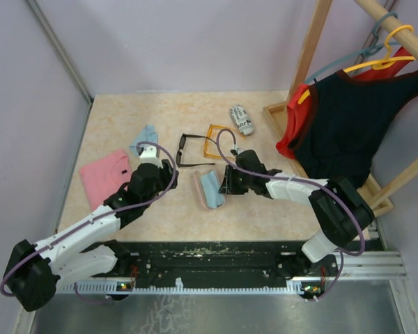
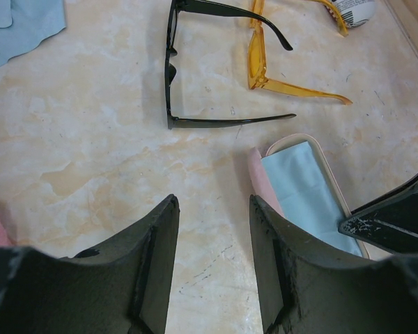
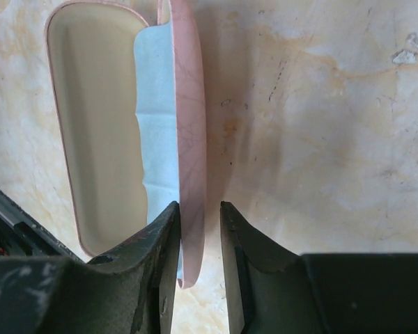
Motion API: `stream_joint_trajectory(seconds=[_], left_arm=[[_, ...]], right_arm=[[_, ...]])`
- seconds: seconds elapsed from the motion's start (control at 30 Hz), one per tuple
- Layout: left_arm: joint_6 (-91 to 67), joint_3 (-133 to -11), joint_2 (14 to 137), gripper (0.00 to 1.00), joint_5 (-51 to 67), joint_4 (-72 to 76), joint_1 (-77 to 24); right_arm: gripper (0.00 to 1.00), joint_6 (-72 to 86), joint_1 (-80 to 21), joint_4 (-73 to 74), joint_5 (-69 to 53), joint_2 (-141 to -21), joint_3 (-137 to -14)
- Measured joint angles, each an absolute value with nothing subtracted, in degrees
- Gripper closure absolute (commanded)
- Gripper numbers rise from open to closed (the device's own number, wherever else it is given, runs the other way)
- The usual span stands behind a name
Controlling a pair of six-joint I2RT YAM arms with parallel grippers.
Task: Organize the sunglasses
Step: Adjust the sunglasses case at the center of the board.
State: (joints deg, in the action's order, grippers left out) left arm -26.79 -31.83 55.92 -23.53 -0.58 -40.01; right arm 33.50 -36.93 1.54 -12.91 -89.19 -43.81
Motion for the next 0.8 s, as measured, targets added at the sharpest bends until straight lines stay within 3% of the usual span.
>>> stream_joint_trajectory(seconds=[0.8], left_arm=[[-26.98, -31.83, 55.99, 0.48, -22.9, -0.58, -40.01]], right_arm=[[0.71, 40.29, -39.07, -4.36, -11.18, -84.18, -36.77]])
